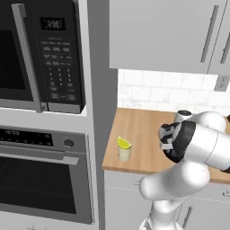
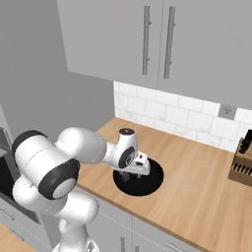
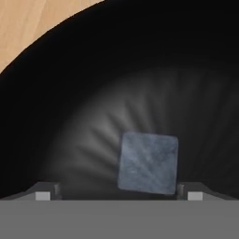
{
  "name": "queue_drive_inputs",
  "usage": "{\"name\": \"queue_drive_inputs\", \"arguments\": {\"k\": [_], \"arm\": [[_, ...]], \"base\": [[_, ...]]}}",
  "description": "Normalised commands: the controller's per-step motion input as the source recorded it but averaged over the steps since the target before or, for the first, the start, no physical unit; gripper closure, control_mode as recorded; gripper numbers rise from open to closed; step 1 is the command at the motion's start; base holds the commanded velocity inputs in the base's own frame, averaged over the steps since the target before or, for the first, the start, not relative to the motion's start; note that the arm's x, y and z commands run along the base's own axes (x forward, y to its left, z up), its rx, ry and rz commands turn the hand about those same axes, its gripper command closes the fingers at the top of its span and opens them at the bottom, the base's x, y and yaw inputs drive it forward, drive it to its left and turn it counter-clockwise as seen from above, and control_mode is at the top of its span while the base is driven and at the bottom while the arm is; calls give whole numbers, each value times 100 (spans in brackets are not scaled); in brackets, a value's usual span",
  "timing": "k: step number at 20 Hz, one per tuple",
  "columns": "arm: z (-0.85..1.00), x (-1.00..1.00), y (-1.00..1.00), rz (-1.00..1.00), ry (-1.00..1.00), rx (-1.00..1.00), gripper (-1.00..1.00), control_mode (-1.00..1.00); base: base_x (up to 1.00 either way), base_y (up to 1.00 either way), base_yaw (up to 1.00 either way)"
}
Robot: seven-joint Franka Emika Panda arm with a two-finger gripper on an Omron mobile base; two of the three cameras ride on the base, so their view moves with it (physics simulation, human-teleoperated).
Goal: Grab a lemon wedge from the fridge and one ice cube from the ice bowl, and put them in the glass of lemonade.
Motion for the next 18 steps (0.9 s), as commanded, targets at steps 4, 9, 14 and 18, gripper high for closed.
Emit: {"name": "queue_drive_inputs", "arguments": {"k": [4,9,14,18], "arm": [[-2,-9,-48,-1,0,0,-100,-100],[5,-25,-28,0,-4,1,-100,-100],[0,-31,0,1,-11,2,-100,-100],[0,-20,-1,1,-14,0,-100,-100]], "base": [[0,0,0],[0,0,0],[0,0,0],[0,0,0]]}}
